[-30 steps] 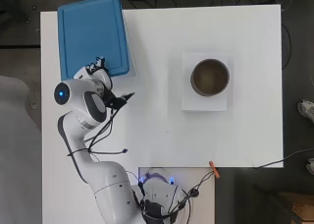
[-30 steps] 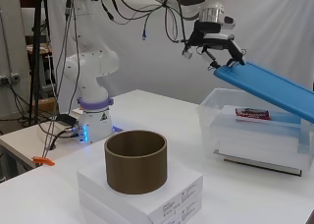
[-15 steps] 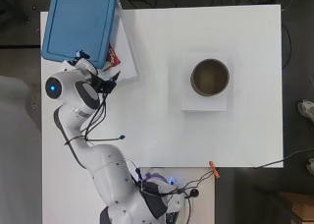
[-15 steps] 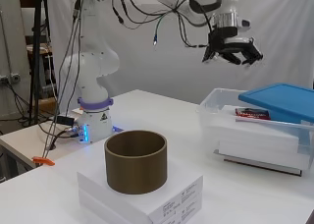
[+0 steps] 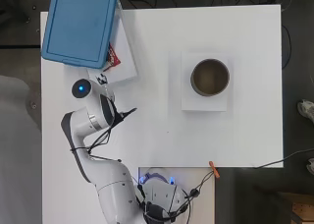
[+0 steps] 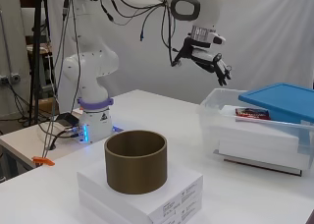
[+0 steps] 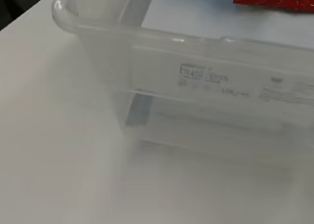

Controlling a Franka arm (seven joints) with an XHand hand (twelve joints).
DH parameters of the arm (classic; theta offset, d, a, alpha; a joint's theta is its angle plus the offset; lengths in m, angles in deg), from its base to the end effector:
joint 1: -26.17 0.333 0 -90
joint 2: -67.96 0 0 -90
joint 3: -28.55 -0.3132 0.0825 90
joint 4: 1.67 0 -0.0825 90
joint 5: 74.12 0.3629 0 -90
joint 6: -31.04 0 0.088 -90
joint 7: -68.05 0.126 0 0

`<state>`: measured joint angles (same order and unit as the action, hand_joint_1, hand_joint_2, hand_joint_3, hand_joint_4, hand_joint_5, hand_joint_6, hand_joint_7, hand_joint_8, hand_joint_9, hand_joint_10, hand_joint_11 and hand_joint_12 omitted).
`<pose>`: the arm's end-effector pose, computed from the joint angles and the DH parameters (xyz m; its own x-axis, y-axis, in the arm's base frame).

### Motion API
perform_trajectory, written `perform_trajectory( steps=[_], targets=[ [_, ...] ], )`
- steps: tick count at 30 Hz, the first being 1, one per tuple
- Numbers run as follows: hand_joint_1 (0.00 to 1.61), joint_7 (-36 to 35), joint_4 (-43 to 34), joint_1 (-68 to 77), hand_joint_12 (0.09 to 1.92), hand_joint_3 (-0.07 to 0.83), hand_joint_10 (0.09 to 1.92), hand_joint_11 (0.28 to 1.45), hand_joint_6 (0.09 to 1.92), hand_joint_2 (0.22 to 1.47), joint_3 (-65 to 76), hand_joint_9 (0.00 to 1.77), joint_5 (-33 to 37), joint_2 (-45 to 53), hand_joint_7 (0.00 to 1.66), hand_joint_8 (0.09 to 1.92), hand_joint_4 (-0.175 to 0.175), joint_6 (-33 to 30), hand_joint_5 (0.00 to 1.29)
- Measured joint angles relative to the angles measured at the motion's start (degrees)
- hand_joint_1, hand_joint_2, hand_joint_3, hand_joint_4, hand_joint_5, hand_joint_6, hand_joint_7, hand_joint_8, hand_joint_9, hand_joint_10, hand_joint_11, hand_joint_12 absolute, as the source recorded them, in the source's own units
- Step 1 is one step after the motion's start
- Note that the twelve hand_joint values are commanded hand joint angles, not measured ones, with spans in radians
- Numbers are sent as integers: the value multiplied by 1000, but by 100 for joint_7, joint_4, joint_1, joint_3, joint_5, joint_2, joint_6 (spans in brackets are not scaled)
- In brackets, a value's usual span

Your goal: Teleoperate dual arm-hand system to remove items from a box

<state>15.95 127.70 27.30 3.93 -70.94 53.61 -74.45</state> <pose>0.3868 0.1980 0.4289 0.2391 0.9584 -0.1560 0.9596 -0.2578 -0.1130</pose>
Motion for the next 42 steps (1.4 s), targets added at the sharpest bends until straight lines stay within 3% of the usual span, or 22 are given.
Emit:
perform_trajectory(
  steps=[3, 6, 8, 13, 18, 19, 21, 23, 28, 29, 32, 37, 42],
  targets=[
    [218, 224, 647, 34, 87, 0, 106, 760, 87, 1146, 132, 886, 64, -247, 788, 126, 49, -538, 609],
    [194, 439, 910, 18, 87, -1, 545, 785, 87, 1169, 210, 723, -71, -180, 588, 641, 54, -844, 620],
    [183, 584, 811, 7, 87, 0, 827, 796, 87, 1177, 257, 611, -265, 121, 492, 890, 55, -1056, 623],
    [165, 700, 268, -1, 87, 1, 982, 804, 87, 1183, 413, 548, -546, 740, 446, 1017, 53, -1206, 627],
    [178, 732, -390, 53, 87, 0, 897, 797, 87, 1189, 596, 583, -715, 1286, 500, 929, 44, -979, 653],
    [175, 738, -578, 78, 87, 0, 757, 771, 87, 1191, 633, 615, -761, 1473, 551, 767, 39, -918, 651],
    [146, 714, -1098, 166, 87, -3, 294, 567, 87, 1165, 715, 467, -936, 1947, 447, 279, 20, -749, 568],
    [131, 661, -1677, 289, 87, -2, 93, 458, 87, 1153, 784, 373, -1296, 2428, 364, 87, 5, -652, 510],
    [67, 690, -3030, 617, 87, -5, 87, 376, 87, 1133, 865, 260, -2662, 3441, 274, 87, 9, -552, 443],
    [52, 756, -3114, 628, 87, -4, 87, 398, 87, 1133, 865, 321, -2855, 3461, 306, 87, 9, -650, 434],
    [60, 779, -2836, 623, 87, -2, 87, 506, 87, 1135, 921, 521, -3072, 3240, 461, 87, 30, -1071, 516],
    [94, 152, -1254, 611, 87, -7, 87, 532, 87, 1093, 1091, 558, -1813, 2271, 505, 87, 24, -1511, 547],
    [95, -224, -801, 594, 87, -4, 87, 533, 87, 1089, 1203, 560, -1283, 1846, 507, 87, 23, -1747, 548]
  ],
)
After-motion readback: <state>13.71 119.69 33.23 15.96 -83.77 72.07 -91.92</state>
